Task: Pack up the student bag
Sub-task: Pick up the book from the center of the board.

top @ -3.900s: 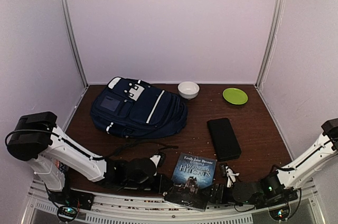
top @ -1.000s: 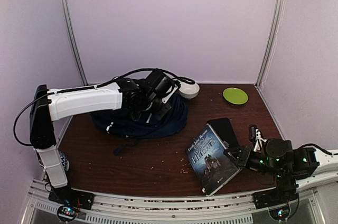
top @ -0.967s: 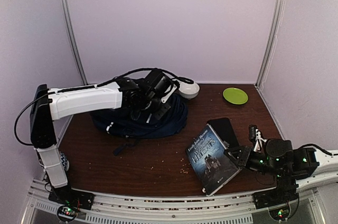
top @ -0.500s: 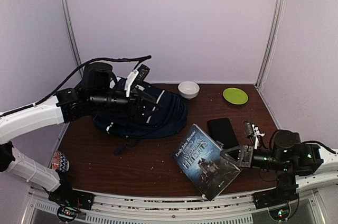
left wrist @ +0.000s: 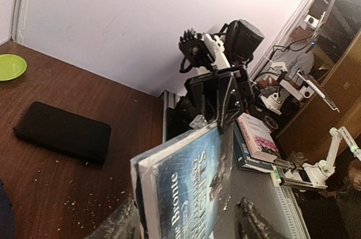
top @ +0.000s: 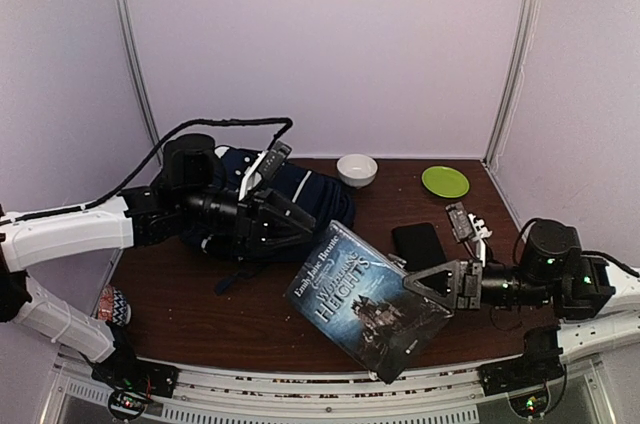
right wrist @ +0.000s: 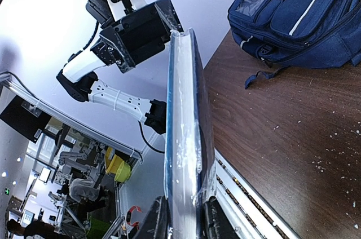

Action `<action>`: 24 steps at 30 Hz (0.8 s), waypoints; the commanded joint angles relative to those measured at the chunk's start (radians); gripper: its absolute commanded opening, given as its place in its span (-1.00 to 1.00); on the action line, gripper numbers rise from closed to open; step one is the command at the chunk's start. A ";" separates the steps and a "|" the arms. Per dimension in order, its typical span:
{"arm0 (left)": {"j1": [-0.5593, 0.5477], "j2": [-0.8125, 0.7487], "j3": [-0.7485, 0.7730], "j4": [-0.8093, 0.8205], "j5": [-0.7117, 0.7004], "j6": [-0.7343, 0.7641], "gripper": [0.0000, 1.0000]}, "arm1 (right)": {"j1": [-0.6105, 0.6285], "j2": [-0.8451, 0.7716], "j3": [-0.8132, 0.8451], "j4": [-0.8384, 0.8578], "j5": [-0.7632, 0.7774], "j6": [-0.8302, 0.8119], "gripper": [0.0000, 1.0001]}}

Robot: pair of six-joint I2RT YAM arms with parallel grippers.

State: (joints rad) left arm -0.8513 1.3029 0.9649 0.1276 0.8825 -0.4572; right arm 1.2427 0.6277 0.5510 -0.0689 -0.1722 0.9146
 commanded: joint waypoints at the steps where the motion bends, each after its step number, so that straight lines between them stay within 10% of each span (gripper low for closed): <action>1: -0.021 0.020 -0.016 0.099 0.094 -0.025 0.96 | -0.005 -0.005 0.068 0.202 -0.034 -0.018 -1.00; 19: -0.011 0.003 -0.009 -0.003 0.023 0.055 0.96 | 0.005 0.030 0.106 0.258 -0.095 -0.026 -1.00; 24: 0.033 -0.047 -0.093 0.232 0.042 -0.086 0.96 | 0.011 0.038 0.120 0.259 -0.095 -0.032 -1.00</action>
State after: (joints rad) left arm -0.8539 1.3037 0.9268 0.1879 0.9245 -0.4541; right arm 1.2457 0.6861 0.5835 -0.0277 -0.2356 0.8890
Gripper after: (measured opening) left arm 0.978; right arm 0.170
